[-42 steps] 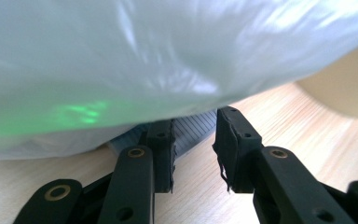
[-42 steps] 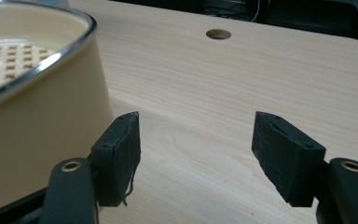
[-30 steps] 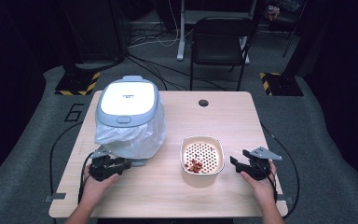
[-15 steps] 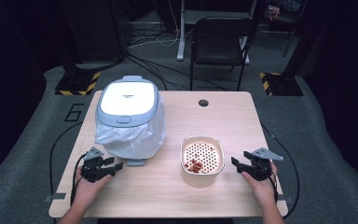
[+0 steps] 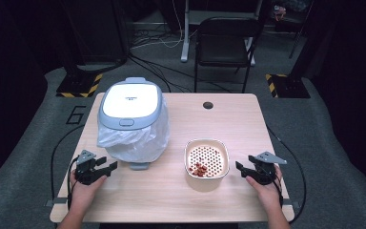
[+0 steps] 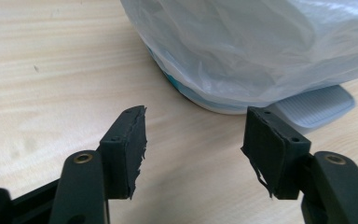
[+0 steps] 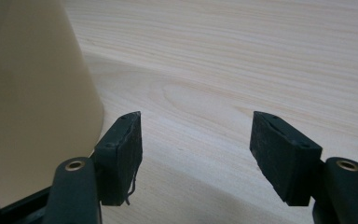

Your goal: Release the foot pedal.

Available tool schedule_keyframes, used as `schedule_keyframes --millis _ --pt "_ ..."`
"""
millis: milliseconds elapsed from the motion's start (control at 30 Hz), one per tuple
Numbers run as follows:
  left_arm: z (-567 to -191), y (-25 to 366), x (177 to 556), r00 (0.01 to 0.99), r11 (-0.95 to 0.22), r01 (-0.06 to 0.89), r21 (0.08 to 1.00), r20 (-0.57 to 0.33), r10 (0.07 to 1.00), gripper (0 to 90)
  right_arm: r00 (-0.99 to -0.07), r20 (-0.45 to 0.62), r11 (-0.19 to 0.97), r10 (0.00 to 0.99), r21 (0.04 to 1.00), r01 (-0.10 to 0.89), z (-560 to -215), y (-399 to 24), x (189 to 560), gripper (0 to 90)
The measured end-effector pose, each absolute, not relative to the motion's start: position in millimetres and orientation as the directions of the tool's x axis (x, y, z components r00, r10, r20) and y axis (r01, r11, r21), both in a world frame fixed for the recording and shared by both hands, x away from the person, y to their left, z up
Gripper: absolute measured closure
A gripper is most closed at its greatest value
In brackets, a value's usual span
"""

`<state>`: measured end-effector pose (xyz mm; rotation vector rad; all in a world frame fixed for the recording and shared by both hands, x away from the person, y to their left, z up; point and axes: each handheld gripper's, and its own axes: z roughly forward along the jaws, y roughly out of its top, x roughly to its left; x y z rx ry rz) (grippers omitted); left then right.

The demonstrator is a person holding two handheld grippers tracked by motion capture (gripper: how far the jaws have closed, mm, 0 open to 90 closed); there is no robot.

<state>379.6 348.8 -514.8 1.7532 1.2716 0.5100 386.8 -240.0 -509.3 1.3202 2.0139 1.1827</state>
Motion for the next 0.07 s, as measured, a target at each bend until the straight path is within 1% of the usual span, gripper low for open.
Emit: schedule_keyframes --millis 33,67 --pt "-515.3 352.6 380.1 0.408 -0.15 0.541 0.827 -0.102 0.907 38.6 -0.425 0.077 0.17 0.902 0.842 0.512 -510.5 -240.6 387.6 29.6" --pt "-515.3 352.6 380.1 0.408 -0.15 0.541 0.827 -0.102 0.907 38.6 -0.425 0.077 0.17 0.902 0.842 0.512 -510.5 -240.6 387.6 29.6"
